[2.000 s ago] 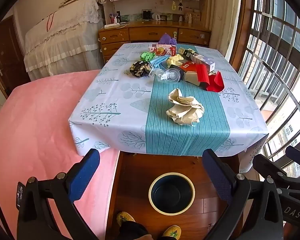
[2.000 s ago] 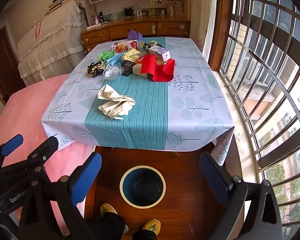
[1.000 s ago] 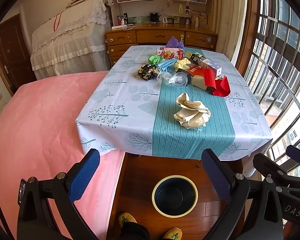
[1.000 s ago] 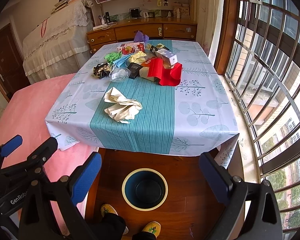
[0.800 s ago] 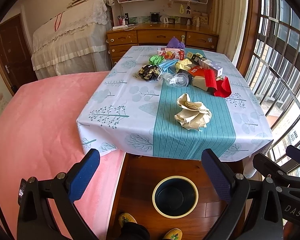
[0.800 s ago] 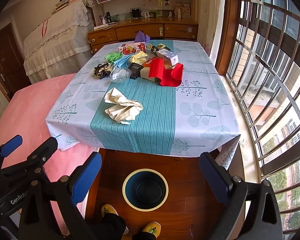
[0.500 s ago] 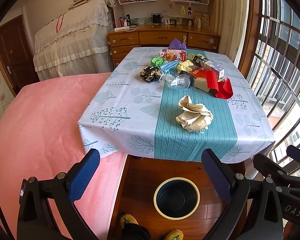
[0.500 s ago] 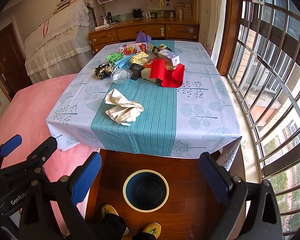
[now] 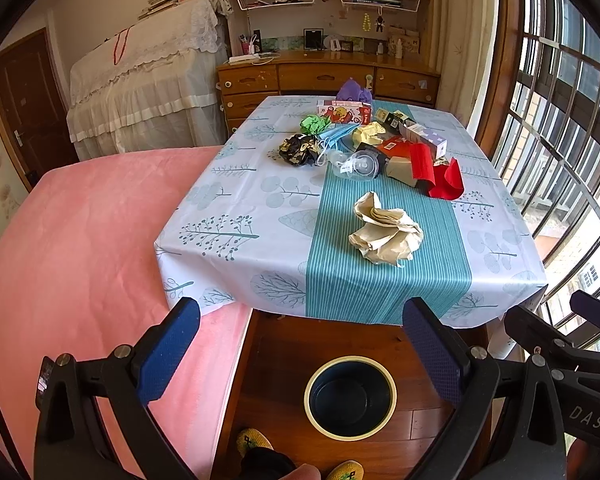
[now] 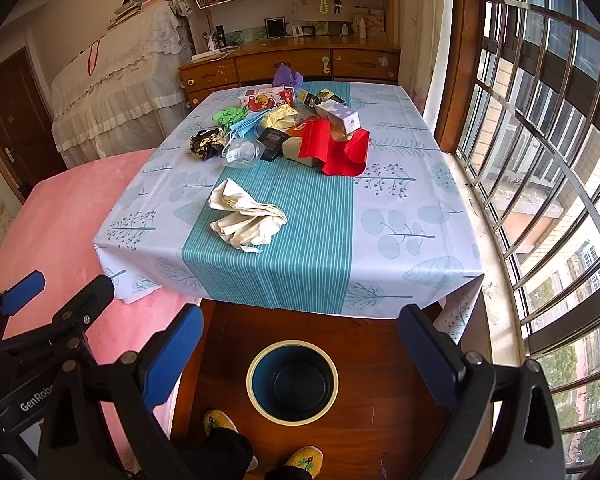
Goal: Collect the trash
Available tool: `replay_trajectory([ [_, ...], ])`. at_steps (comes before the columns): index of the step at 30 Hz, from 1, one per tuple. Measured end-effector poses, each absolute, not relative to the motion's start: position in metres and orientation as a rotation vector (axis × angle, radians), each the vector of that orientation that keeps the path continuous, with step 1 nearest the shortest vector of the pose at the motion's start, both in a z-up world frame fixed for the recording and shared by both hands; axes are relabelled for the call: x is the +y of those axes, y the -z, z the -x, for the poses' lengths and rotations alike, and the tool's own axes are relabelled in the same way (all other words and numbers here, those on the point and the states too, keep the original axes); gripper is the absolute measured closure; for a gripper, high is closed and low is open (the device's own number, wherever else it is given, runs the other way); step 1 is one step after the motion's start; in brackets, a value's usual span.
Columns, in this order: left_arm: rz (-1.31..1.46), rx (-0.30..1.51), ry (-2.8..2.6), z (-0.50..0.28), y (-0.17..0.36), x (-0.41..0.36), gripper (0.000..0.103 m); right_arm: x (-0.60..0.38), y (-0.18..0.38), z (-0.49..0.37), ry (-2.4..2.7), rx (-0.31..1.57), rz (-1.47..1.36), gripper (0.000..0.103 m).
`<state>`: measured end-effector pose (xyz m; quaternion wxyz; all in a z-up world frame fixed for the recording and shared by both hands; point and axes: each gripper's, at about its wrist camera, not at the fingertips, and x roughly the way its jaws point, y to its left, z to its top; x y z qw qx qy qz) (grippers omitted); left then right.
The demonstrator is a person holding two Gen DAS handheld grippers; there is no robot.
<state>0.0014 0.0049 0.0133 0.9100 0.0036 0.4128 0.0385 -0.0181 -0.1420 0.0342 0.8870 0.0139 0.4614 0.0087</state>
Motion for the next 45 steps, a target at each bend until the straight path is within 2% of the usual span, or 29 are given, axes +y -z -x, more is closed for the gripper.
replay_trajectory([
  [26,-0.001,0.863,-0.087,0.002,-0.006,0.001,0.003,-0.144,-0.027,0.017,-0.038,0.963,-0.042,0.004],
  [45,-0.032,0.844,-0.154,-0.024,-0.026,0.019,0.003,-0.131,-0.039,-0.014,-0.115,0.952,-0.049,0.004],
])
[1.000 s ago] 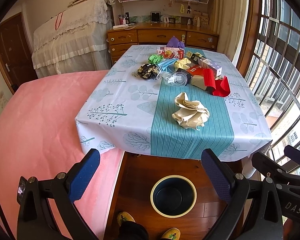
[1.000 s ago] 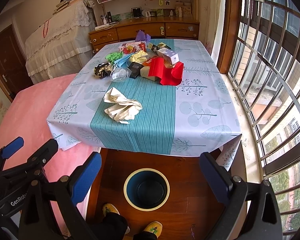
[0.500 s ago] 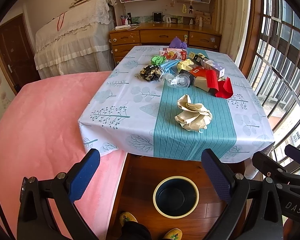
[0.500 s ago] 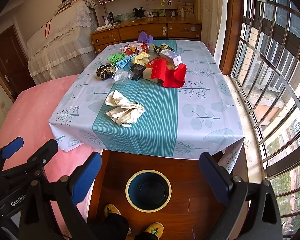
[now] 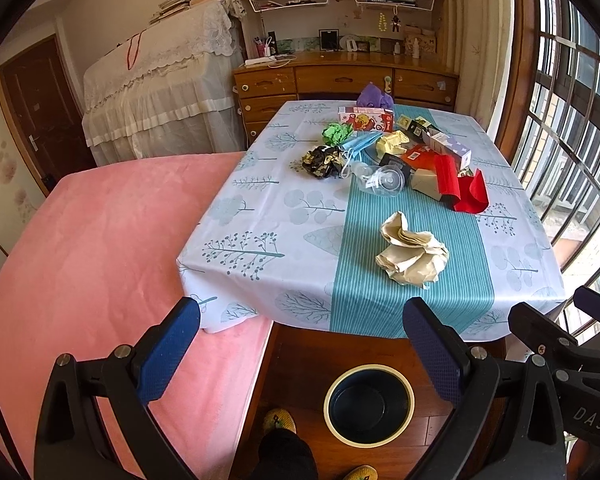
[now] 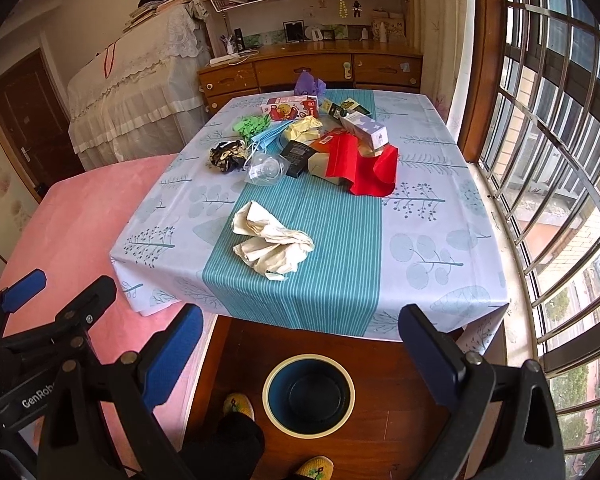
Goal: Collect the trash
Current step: 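Grasp the crumpled cream paper with the right gripper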
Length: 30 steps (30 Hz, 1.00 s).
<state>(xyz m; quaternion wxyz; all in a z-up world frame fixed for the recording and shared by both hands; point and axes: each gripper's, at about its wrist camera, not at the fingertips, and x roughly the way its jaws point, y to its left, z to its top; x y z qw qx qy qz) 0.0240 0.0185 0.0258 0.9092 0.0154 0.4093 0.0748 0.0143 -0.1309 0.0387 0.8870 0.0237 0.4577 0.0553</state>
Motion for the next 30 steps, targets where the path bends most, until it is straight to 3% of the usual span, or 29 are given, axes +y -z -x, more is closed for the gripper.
replay_trajectory([
  [4,-0.005,0.865,-0.18,-0.047,-0.023,0.038,0.003,-0.123,-0.029,-0.036,-0.126,0.995,-0.051,0.005],
  [8,0.012,0.914,-0.187,-0.082,-0.013,0.062,0.003,-0.124,-0.014,-0.069,-0.146,1.069,-0.136,0.016],
  [25,-0.126,1.102,0.09,-0.241,0.043,0.093,0.003,-0.119,0.076,-0.177,0.042,1.402,-0.643,0.021],
  [30,-0.157,1.12,0.169,-0.272,0.052,0.098,0.003,-0.111,0.095,-0.187,0.114,1.459,-0.712,0.034],
])
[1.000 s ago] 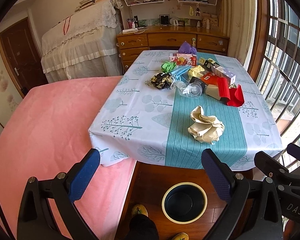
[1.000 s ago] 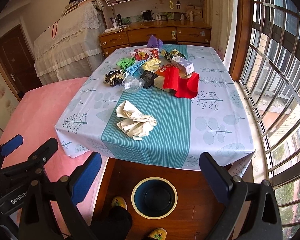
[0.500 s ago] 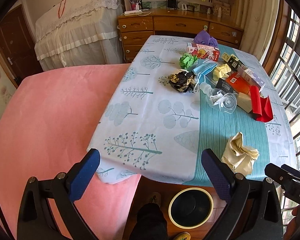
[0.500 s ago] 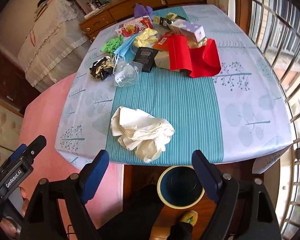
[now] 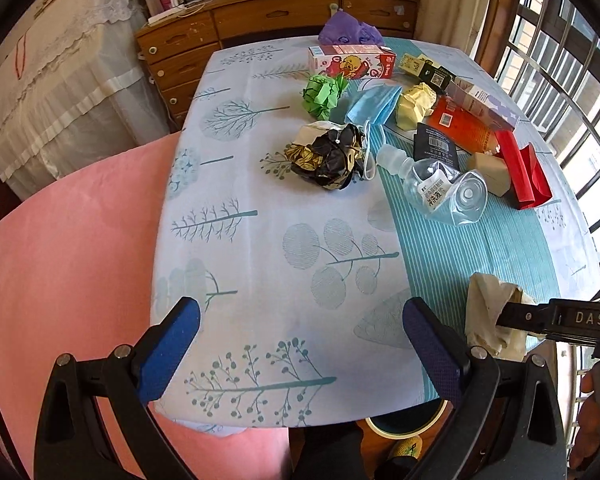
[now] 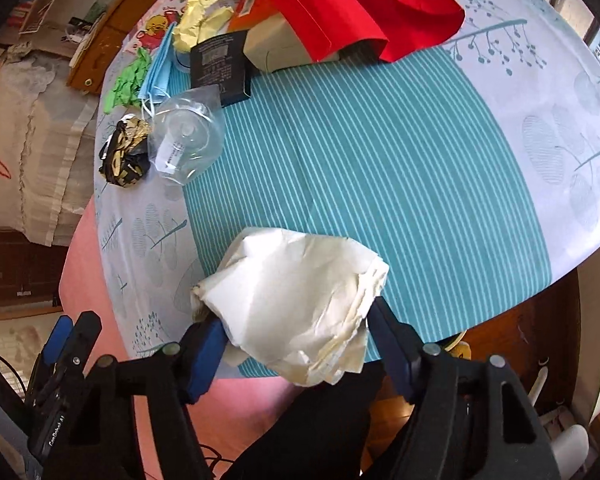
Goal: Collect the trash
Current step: 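Grasp the crumpled cream paper with the right gripper, then grasp the black-gold wrapper with the left gripper while the right holds the cream paper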
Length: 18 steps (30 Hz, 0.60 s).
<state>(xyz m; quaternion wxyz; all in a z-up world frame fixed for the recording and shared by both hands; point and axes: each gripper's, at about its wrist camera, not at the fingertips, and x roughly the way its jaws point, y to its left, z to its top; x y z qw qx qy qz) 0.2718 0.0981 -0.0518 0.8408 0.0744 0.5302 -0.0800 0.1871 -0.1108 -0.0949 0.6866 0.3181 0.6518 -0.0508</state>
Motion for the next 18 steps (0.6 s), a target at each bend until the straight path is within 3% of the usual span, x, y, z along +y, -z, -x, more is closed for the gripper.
replay_trajectory([
  [9,-0.133,1.121,0.268,-0.332,0.05,0.104,0.003,-0.108,0.103,-0.204,0.144,1.445,-0.804,0.042],
  [14,-0.101,1.115,0.309,-0.371,0.04,0.101,0.003,-0.113,0.096,-0.22,0.139,1.403,-0.806,0.07],
  [18,-0.12,1.143,0.358,-0.4,0.042,0.092,0.003,-0.118,0.082,-0.23,0.157,1.35,-0.763,0.076],
])
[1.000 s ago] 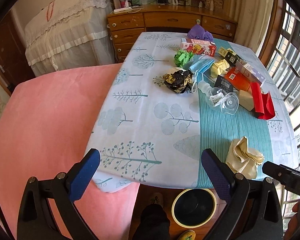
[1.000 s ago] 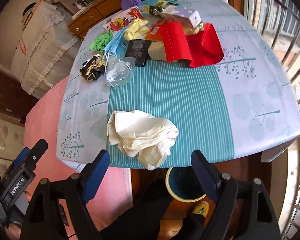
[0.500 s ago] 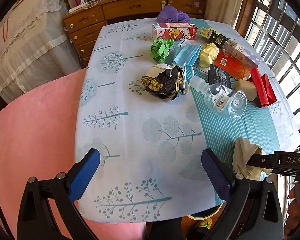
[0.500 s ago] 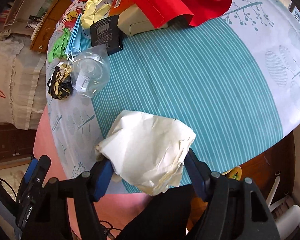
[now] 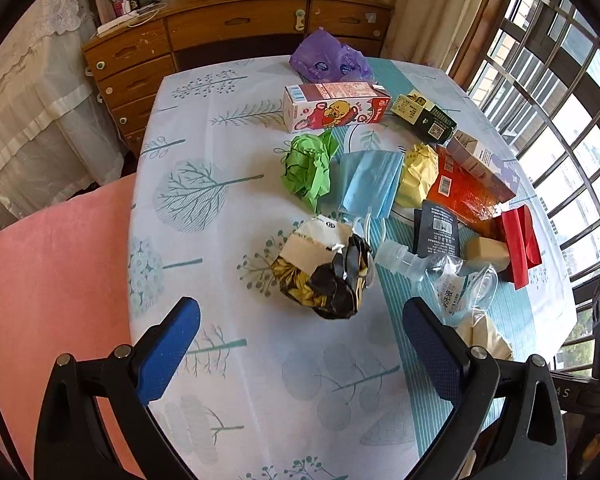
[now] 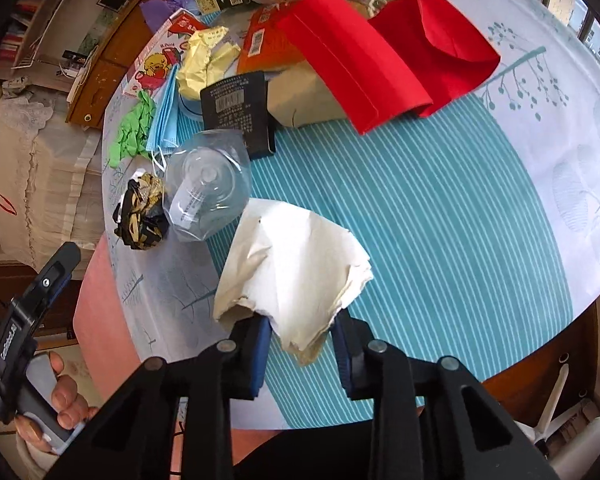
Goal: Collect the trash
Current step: 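Grasp the black-gold wrapper with the left gripper while the right holds the cream paper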
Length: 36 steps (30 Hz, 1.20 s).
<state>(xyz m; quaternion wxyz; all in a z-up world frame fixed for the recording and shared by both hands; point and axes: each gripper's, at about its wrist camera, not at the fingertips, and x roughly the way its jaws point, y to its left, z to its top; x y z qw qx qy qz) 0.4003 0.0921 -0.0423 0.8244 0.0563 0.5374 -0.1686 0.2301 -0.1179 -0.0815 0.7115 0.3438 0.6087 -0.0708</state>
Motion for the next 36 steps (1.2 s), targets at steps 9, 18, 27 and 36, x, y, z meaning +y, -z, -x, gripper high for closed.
replay_trajectory([
  [9,-0.258,1.203,0.431,-0.443,0.067,0.059,0.003,-0.138,0.057,-0.234,0.228,1.273,-0.677,0.077],
  [18,-0.302,1.327,0.514,-0.46,0.097,0.044,0.043,-0.148,0.066,-0.229,0.258,1.29,-0.715,0.077],
  [27,-0.234,1.273,0.479,-0.442,0.092,0.049,0.075,-0.14,0.066,-0.241,0.201,1.347,-0.644,0.077],
  [36,-0.041,1.183,0.364,-0.396,0.053,0.069,0.077,-0.133,0.033,-0.247,0.091,1.364,-0.454,0.077],
])
